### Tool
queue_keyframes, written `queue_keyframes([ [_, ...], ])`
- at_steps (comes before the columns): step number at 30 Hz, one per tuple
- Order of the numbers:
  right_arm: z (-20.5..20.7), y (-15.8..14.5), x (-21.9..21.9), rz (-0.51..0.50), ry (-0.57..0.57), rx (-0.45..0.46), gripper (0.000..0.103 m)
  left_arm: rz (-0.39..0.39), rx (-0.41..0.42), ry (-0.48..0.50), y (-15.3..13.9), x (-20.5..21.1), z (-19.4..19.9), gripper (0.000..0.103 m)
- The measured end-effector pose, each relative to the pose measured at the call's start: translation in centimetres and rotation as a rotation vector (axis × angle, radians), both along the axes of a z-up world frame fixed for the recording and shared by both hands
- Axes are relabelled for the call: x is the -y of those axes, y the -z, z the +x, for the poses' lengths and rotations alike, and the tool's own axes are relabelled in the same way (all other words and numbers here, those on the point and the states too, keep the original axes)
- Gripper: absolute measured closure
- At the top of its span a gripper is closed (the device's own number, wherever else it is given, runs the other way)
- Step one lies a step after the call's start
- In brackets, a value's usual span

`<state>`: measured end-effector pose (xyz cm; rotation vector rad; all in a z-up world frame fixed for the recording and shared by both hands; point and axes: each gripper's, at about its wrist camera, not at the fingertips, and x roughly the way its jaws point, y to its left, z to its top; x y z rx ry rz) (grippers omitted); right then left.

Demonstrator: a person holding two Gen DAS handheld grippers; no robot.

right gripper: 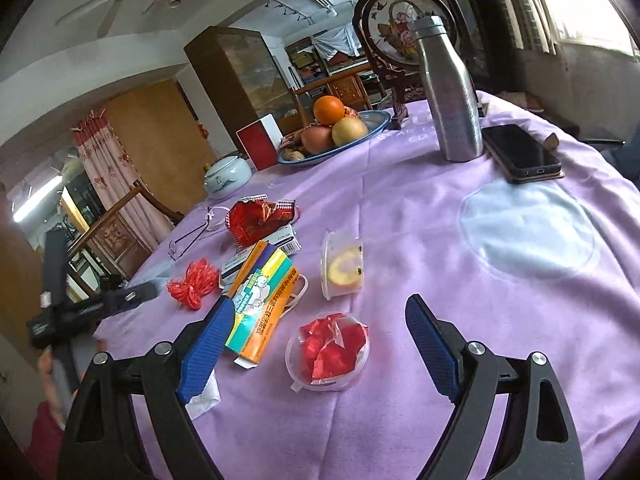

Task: Collect trash
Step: 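Grasp the red plastic wrapper with the left tool while the right tool grasps the clear cup of red paper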

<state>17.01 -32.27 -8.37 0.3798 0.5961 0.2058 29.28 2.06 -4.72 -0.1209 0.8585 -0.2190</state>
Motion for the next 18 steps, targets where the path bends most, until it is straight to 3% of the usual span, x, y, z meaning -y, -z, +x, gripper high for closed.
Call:
queue_keyframes([
  [5,-0.5,-0.3,-0.1,-0.012,0.007,0.034,0.014,-0.005,-0.044,0.0,2.4,0.9,3.5,0.007],
  [9,-0.1,0.0,0.5,0.028,-0.005,0.01,0.014,-0.049,-0.052,-0.031,2.8,0.1,4.1,0.014],
  [10,0.0,0.1,0.5,0.035,-0.008,0.004,0.014,-0.045,-0.047,-0.025,2.8,0.1,4.0,0.023],
  [11,0.1,0.2,0.6,0.043,-0.01,-0.001,0.014,-0.043,-0.047,-0.011,2.9,0.3,4.1,0.037],
  [14,0.4,0.5,0.8,0.059,-0.01,-0.022,0.014,-0.037,-0.05,0.058,2.9,1.5,4.1,0.06],
  [18,0.9,0.9,0.6,0.07,-0.03,-0.065,0.014,-0.039,-0.028,0.087,2.6,1.9,3.6,0.068],
])
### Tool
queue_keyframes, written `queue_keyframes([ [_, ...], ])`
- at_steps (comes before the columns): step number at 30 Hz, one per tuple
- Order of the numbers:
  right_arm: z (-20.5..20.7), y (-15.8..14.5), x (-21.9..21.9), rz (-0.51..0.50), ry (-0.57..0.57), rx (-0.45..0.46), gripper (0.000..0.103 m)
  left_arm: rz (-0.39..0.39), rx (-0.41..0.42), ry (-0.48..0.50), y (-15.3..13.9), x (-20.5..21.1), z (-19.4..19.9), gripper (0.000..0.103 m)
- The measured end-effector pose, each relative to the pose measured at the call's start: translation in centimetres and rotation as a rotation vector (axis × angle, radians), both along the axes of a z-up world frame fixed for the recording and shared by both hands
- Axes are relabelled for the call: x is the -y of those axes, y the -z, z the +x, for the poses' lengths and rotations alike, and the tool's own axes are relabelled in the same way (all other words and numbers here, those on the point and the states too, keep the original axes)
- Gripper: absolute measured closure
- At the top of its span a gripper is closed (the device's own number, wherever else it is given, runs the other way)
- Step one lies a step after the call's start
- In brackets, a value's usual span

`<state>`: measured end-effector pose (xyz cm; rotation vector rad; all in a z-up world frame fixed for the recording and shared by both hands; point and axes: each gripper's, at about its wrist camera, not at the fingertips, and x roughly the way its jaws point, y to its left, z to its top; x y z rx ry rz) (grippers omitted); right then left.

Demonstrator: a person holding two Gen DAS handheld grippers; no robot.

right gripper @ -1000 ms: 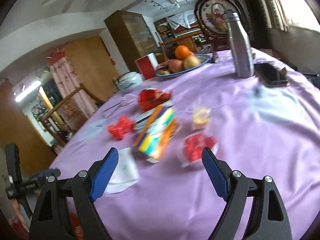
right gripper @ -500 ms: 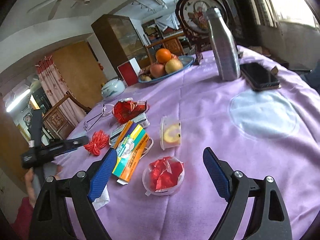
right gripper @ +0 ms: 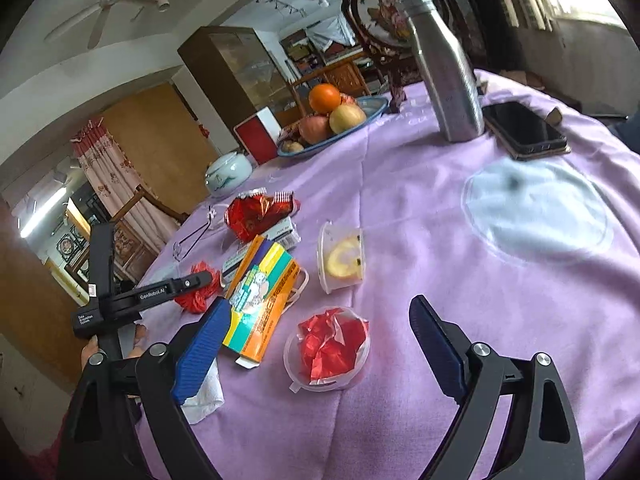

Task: Collect trash
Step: 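Grasp the red plastic wrapper with the left tool while the right tool grasps the clear cup of red paper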

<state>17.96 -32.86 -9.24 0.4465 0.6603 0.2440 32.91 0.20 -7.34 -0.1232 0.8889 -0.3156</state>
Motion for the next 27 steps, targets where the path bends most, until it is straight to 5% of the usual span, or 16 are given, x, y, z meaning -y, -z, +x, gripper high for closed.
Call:
queue_keyframes([
  [9,2.0,1.4,-2.3,-0.062,-0.113,-0.15,0.014,-0.039,-0.011,-0.041,-0.1,-1.1,0.2,0.068],
  [15,2.2,1.3,-5.1,-0.257,-0.102,-0.172,0.015,-0.049,-0.029,-0.045,0.1,-1.3,0.4,0.068],
  [17,2.3,1.5,-5.4,-0.284,-0.096,-0.18,0.048,-0.048,-0.031,-0.044,0.1,-1.2,0.5,0.068],
  [27,1.5,0.4,-5.3,-0.305,-0.086,-0.101,0.049,-0.075,-0.001,-0.04,-0.3,-1.6,0.1,0.068],
])
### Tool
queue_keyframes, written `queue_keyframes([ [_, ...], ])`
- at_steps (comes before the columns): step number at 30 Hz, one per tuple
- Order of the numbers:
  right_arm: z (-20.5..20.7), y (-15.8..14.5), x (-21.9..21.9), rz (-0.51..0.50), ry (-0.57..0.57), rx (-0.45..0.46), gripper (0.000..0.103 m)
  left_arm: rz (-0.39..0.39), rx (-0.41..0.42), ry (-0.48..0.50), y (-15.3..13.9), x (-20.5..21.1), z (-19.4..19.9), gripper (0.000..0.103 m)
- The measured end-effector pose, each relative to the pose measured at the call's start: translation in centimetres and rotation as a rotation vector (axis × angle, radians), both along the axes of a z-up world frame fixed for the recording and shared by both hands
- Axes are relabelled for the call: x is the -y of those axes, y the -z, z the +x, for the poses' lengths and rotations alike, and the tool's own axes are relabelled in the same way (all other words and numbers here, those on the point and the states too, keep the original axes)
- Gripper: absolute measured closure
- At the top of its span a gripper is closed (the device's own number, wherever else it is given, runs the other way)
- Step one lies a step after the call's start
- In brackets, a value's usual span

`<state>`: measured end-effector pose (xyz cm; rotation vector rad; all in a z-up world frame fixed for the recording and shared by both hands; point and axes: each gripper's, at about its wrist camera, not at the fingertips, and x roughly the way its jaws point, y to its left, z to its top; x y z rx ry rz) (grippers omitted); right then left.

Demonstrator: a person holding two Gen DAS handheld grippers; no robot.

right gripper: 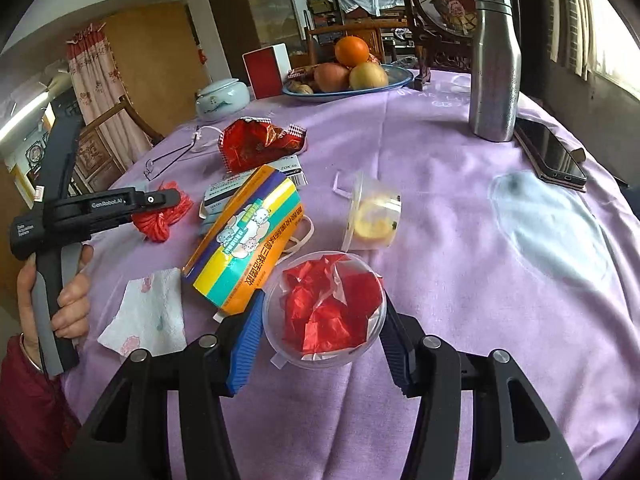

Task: Collect trash
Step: 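Grasp the red plastic wrapper with the left tool while the right tool grasps the clear cup of red paper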

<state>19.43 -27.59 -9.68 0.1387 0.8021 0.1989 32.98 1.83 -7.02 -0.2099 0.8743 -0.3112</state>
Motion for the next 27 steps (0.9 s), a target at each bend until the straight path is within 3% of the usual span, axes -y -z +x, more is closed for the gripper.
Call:
queue_keyframes([
  [8,-0.2,-0.2,0.0,-0.004,0.013,0.031,0.048,-0.042,0.079,0.0,-1.4,-0.6,-2.1,0.068],
  [12,-0.5,-0.5,0.0,-0.003,0.011,0.049,0.048,-0.082,0.07,-0.017,-2.0,-1.1,-4.4,0.068],
  [18,-1.1,-0.9,0.2,0.001,0.032,0.087,0.048,-0.053,0.129,-0.044,-4.8,-1.2,-8.5,0.068],
  [27,-3.9,-1.7,2.3,0.168,0.065,0.144,0.048,-0.015,0.194,-0.051,-7.4,-1.6,-13.5,0.068],
])
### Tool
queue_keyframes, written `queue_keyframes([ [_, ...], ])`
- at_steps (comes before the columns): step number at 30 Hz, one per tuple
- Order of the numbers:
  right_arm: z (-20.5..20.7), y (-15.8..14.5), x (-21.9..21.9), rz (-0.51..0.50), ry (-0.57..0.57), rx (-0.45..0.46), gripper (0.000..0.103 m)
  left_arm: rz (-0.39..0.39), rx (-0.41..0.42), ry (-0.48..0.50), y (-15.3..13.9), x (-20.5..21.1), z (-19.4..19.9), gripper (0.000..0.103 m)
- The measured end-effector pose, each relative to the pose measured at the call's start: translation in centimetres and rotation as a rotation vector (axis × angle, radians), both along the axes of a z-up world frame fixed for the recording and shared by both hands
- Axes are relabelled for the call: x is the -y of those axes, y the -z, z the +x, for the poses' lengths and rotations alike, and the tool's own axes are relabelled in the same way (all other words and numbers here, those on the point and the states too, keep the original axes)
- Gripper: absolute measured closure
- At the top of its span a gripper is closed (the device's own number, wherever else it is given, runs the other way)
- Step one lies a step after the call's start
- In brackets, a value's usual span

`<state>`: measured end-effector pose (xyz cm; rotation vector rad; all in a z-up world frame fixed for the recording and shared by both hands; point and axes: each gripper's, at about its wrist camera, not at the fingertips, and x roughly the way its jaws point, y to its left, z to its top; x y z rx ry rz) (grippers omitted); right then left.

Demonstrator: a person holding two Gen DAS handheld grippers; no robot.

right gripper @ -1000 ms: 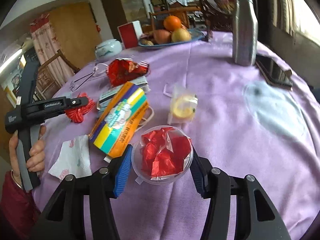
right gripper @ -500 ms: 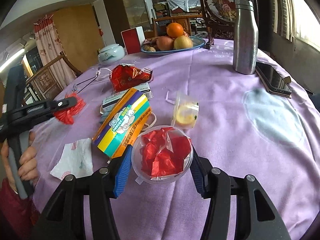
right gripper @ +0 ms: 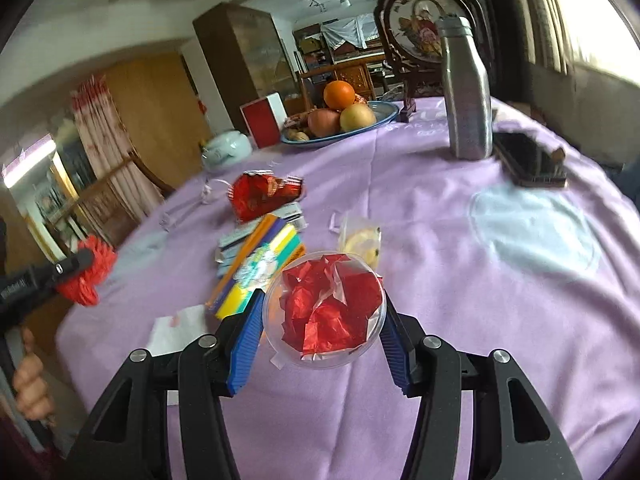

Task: Collect trash
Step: 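Grasp the red plastic wrapper with the left tool while the right tool grasps the clear cup of red paper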

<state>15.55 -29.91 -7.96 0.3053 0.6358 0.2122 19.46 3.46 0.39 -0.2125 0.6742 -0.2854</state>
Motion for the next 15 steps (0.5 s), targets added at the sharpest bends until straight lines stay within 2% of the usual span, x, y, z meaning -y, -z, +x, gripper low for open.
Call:
queue_keyframes([
  [9,-2.7,-1.9,-1.4,0.042,-0.051,0.054,0.048,0.018,0.034,-0.083,-0.9,-3.9,-5.2,0.068],
  [15,-5.2,-3.6,-4.2,0.032,-0.118,0.093,0.049,0.038,0.029,-0.173,-0.5,-8.5,-9.7,0.068],
])
